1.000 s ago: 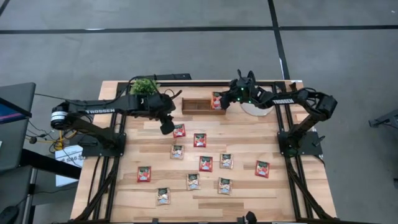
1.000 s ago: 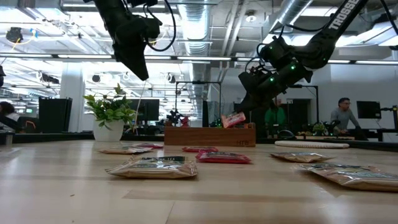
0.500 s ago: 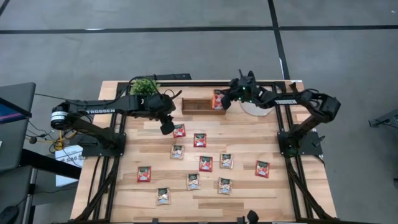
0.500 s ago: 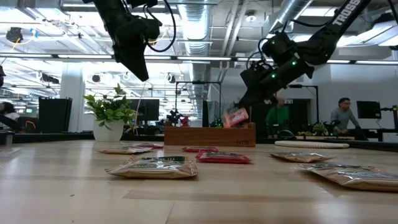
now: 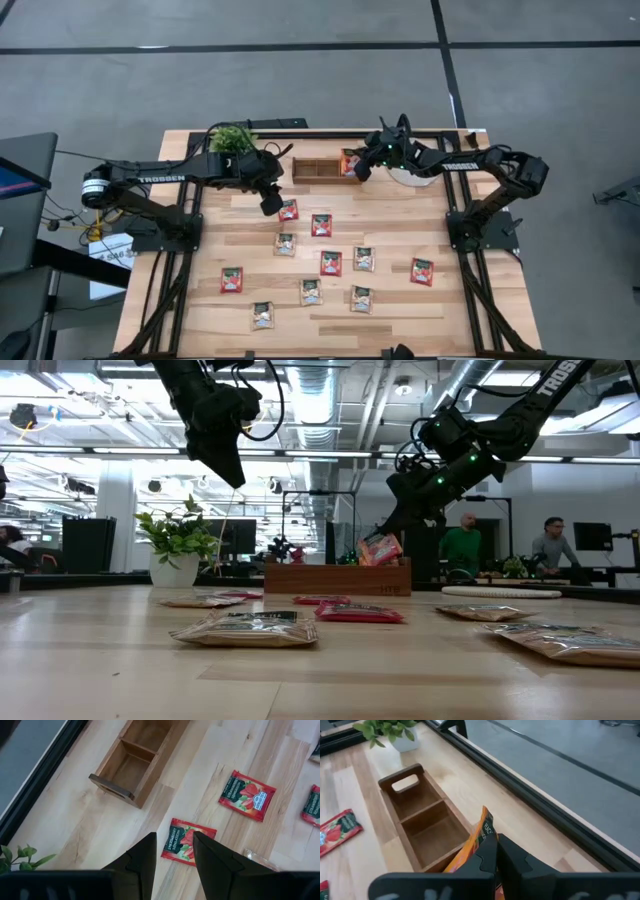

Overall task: Pick & Place Tea
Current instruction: Put the orange tea bag into the right section of the wooden organizer, then put the red tea bag into the middle section of the wooden organizer

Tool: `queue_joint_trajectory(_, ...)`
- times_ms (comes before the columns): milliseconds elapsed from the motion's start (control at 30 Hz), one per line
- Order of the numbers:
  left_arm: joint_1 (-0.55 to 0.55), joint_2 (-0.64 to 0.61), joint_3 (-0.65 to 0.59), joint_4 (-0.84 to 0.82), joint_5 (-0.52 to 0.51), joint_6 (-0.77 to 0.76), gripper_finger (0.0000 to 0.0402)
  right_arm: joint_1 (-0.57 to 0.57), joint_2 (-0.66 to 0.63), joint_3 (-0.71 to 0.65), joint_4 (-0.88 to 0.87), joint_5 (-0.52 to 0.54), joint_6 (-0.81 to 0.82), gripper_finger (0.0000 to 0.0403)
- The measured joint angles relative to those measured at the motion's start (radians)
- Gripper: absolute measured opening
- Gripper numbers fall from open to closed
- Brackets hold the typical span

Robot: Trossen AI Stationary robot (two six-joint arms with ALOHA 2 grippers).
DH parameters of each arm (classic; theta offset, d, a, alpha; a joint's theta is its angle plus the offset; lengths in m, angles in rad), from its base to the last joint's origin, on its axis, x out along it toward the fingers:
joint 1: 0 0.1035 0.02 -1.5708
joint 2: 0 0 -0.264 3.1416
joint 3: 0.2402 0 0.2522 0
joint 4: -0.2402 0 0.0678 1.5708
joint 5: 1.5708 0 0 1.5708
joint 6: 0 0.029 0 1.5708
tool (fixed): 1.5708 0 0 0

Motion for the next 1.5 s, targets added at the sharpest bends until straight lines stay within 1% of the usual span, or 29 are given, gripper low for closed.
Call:
queue_joint_trajectory(733,0.0,0.0,0.0,0.005,0.0,0.0,0.0121,0.0,0.0,0.0,0.0,-0.002,-0.017,0.0)
queue_joint_trajectory(900,0.0,0.0,0.0,0.005,0.0,0.0,0.0121,0.001,0.023,0.0,0.001,-0.003,0.001,0.0001)
queue_joint_trajectory(1000,0.0,0.001,0.0,0.005,0.0,0.001,0.0121,0.008,0.047,0.0,0.016,-0.004,0.01,0.0015)
queue_joint_trajectory(1167,0.0,0.001,0.0,0.004,0.0,0.001,0.0121,0.007,0.06,0.001,0.04,-0.006,0.01,0.0057)
queue_joint_trajectory(1267,0.0,0.001,0.0,0.004,0.0,0.003,0.0121,-0.001,0.06,0.001,0.04,-0.006,0.009,0.0075)
queue_joint_trajectory(1367,0.0,0.001,0.0,0.004,0.0,0.006,0.0121,-0.008,0.06,0.001,0.04,-0.006,0.009,0.0083)
queue_joint_trajectory(1500,0.0,0.001,0.0,0.004,0.0,0.011,0.0121,-0.021,0.06,0.001,0.04,-0.006,0.009,0.0082)
